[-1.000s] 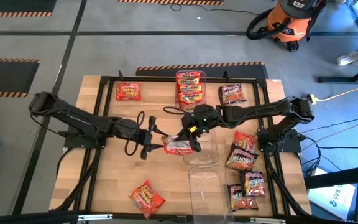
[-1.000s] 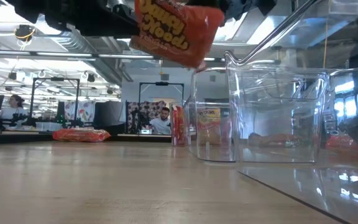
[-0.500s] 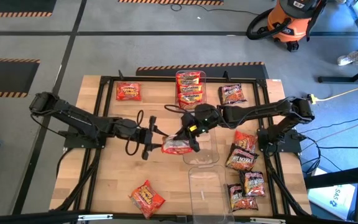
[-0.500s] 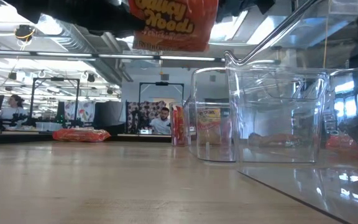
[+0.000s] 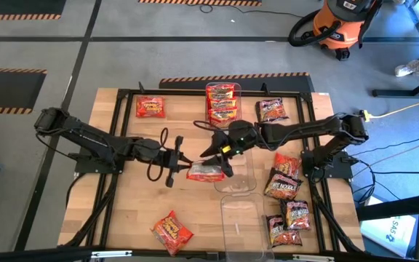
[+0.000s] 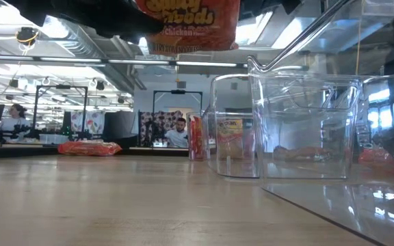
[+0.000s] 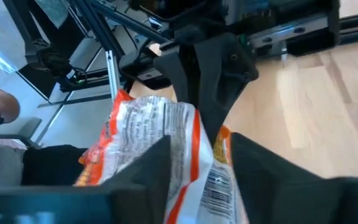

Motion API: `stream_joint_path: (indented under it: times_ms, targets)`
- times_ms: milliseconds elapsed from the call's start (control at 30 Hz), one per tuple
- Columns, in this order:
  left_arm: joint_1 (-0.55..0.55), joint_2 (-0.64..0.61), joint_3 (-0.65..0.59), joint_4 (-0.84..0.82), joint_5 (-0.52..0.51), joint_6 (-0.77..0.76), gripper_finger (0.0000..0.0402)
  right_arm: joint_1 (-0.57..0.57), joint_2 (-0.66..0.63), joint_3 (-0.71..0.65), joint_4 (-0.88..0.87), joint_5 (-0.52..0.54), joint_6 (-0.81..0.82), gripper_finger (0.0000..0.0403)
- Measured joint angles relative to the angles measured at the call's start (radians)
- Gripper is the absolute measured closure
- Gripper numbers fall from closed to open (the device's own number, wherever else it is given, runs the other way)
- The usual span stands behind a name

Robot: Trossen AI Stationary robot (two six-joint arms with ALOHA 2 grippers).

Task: Sort Maruchan noodles
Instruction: Put the orange noodle pack into the middle transparent bin

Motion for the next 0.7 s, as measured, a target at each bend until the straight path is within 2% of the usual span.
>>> stream_joint_path:
  times_ms: [133,267,467,567,700]
  targets:
    - [0.0,0.0,0.0,-0.002,0.0,-0.049,0.0395,-0.014,-0.035,0.0,-0.047,0.0,-0.042,0.0198]
    - [0.013,-0.002,0.0,-0.019,-0.003,-0.132,0.0395,-0.029,-0.123,0.0,-0.184,0.009,-0.091,0.016]
    - [0.088,-0.003,0.0,-0.099,-0.008,-0.36,0.0396,0.013,-0.235,0.001,-0.345,0.186,-0.15,0.0144]
    - [0.127,-0.003,0.0,-0.141,-0.011,-0.485,0.0396,0.062,-0.239,0.0,-0.347,0.283,-0.194,0.0144]
    - [0.161,-0.003,0.0,-0.178,-0.01,-0.578,0.0396,0.13,-0.196,-0.001,-0.321,0.473,-0.273,0.0144]
